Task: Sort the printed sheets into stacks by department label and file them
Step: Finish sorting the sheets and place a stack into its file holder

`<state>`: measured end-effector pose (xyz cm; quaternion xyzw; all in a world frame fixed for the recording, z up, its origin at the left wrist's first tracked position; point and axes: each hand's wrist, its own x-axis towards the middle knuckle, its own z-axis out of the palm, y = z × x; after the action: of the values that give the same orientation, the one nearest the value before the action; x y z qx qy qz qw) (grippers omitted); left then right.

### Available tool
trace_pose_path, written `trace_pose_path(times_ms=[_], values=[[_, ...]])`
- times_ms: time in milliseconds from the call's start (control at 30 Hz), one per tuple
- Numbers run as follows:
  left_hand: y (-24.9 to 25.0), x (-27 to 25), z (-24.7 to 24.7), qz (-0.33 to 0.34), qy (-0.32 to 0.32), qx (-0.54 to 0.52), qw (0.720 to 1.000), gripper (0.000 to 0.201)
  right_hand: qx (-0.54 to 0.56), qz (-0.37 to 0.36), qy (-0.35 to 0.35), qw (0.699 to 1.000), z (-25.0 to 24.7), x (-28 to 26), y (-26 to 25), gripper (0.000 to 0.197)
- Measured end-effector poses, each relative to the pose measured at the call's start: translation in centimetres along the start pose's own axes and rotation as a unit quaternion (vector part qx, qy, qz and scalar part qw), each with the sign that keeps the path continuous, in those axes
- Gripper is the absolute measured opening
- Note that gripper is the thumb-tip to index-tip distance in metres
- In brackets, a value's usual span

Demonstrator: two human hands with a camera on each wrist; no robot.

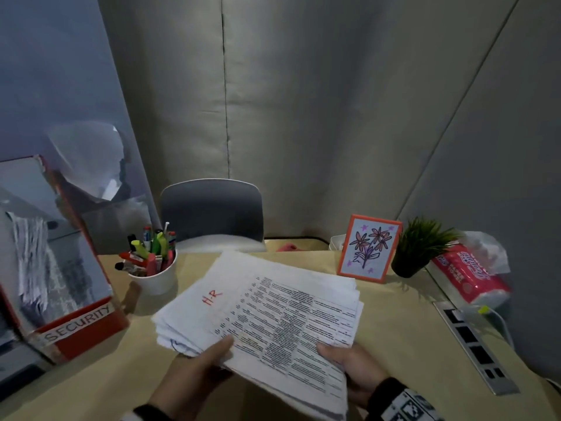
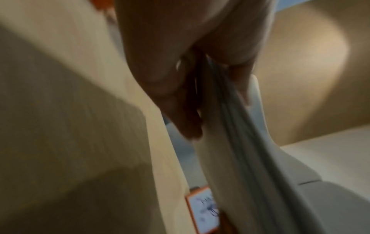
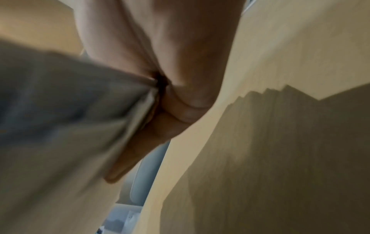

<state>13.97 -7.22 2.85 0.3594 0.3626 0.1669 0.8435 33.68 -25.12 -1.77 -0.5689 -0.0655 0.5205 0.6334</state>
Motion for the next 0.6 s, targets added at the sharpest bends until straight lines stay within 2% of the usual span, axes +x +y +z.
trace_pose_path(times_ms=[67,100,167,233,267,333,367,400,500,567,600], values=[[2.1,-0.9,-1.8,-0.039,-0.026,-0.021,0.999,0.029,-0.052,-0.003,0.012,0.999,-0.9,-0.6,-0.4,0.069],[2.9,-0.8,-2.8,-0.069,-0.035,-0.030,0.997,0.040,-0.069,-0.001,0.003,0.998,-1.5,-0.9,-0.6,0.077],[4.1,-0.4,-4.5,-0.121,-0.032,-0.013,0.992,0.059,-0.069,-0.009,-0.023,0.997,-1.9,-1.5,-0.8,0.065],[5.0,0.4,-5.0,-0.113,-0.018,0.045,0.992,0.048,-0.062,-0.017,-0.056,0.996,-1.9,-2.0,-1.3,0.060],[5.4,0.8,-4.8,-0.103,-0.007,0.099,0.990,0.054,-0.073,-0.023,-0.054,0.996,-1.6,-2.2,-1.5,0.061],[5.2,2.1,-5.0,-0.094,-0.044,0.197,0.975,0.091,-0.105,-0.049,-0.015,0.993,-1.1,-2.0,-1.7,0.059],[5.1,2.5,-5.1,-0.073,-0.076,0.208,0.972,0.092,-0.126,-0.062,0.013,0.990,-0.7,-2.1,-2.0,0.057],[5.2,2.4,-4.9,-0.045,-0.082,0.220,0.971,0.084,-0.146,-0.077,0.035,0.986,-0.3,-2.3,-2.4,0.055],[5.3,1.5,-4.4,0.076,-0.040,0.262,0.961,0.072,-0.141,-0.143,0.028,0.979,0.5,-3.6,-3.7,0.049],[5.1,0.6,-4.5,0.156,-0.054,0.278,0.946,0.074,-0.142,-0.175,0.021,0.974,0.5,-3.8,-3.5,0.057],[4.7,0.1,-4.7,0.171,-0.065,0.281,0.942,0.077,-0.157,-0.168,0.023,0.973,0.4,-3.6,-3.0,0.064]])
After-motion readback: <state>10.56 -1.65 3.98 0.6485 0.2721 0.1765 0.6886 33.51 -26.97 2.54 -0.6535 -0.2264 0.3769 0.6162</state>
